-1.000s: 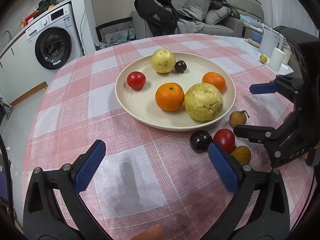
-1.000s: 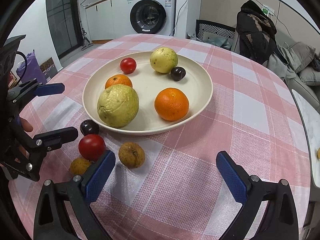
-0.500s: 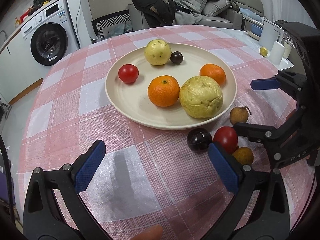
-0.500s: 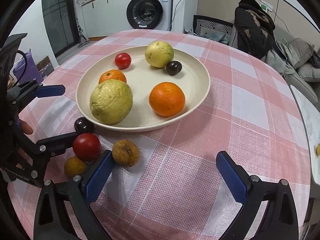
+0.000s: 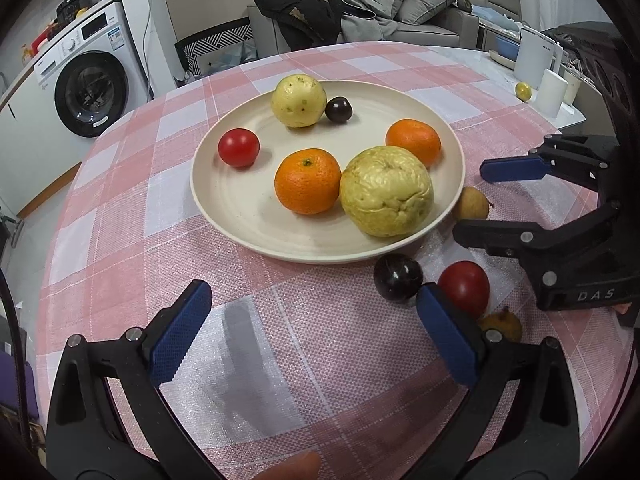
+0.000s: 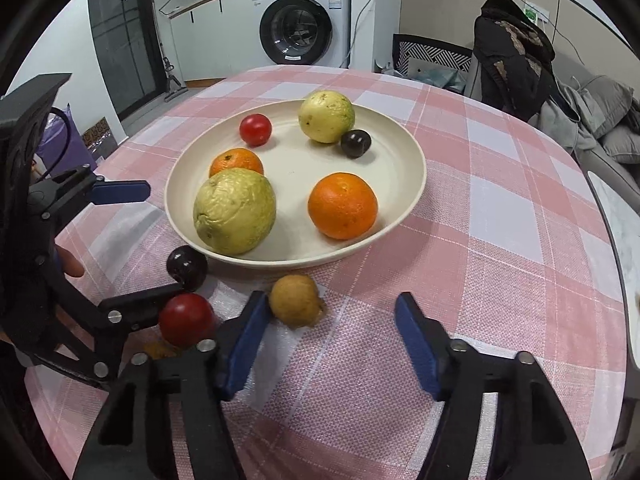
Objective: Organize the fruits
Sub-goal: 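Grasp a small brown fruit with the right tool while the left tool grasps a dark plum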
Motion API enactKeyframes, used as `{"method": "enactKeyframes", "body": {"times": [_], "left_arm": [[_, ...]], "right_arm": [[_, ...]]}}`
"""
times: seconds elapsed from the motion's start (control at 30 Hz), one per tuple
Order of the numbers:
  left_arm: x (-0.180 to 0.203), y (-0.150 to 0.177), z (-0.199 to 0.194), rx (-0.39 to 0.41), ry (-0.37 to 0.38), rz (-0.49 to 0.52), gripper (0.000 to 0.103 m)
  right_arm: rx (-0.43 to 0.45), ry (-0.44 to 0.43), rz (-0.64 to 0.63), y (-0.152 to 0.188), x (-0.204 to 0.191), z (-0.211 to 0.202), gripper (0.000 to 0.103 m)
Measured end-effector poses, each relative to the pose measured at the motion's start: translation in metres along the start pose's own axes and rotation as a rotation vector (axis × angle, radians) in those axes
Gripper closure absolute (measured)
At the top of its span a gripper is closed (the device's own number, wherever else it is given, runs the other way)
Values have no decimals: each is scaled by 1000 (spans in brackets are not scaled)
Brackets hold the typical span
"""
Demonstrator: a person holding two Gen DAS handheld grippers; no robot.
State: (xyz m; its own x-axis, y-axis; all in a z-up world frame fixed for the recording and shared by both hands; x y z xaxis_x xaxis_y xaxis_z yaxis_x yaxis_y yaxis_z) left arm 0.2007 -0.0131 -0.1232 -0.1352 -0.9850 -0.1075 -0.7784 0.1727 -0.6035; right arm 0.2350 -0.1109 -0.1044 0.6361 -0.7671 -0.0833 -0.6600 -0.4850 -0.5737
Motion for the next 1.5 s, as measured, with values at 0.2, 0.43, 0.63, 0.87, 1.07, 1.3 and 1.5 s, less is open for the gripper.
{"method": "enactKeyframes", "body": {"times": [0.2, 0.43, 0.63, 0.87, 1.07, 1.3, 1.5], "left_arm": [[-1, 1, -1, -2, 6, -6, 1], [0, 2, -2, 1, 20, -1, 1], [5, 3, -4, 3, 62, 3, 14], [14, 2, -5, 12, 115, 25, 38], [24, 1, -10, 30, 143, 63, 65], [25, 1, -14, 42, 152, 62, 80], [23, 1, -18, 61, 153, 58, 80]], "right_arm": [[6, -22, -14, 3, -6, -5, 63], [33, -24, -43, 2, -11, -11, 78], [40, -24, -34, 1, -9, -13, 78], [45, -28, -29, 0, -8, -13, 78], [46, -30, -33, 0, -7, -14, 78], [50, -29, -33, 0, -8, -13, 78], [54, -33, -35, 0, -9, -14, 78]]}}
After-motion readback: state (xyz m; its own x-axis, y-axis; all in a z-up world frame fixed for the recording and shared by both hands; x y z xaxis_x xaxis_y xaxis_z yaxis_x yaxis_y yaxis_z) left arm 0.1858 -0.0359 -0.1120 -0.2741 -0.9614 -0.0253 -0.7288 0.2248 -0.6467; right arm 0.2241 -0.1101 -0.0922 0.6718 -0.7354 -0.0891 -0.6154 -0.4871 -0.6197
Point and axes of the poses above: each gripper's, at about its wrist camera, not at the fingertips, and z roughly the way its jaws point, x to its right, y to its underside, the point moved 7 cm from there along z, roughly the way its jaws point, and after that the axes turned 4 degrees about z, right-handed, at the moved point
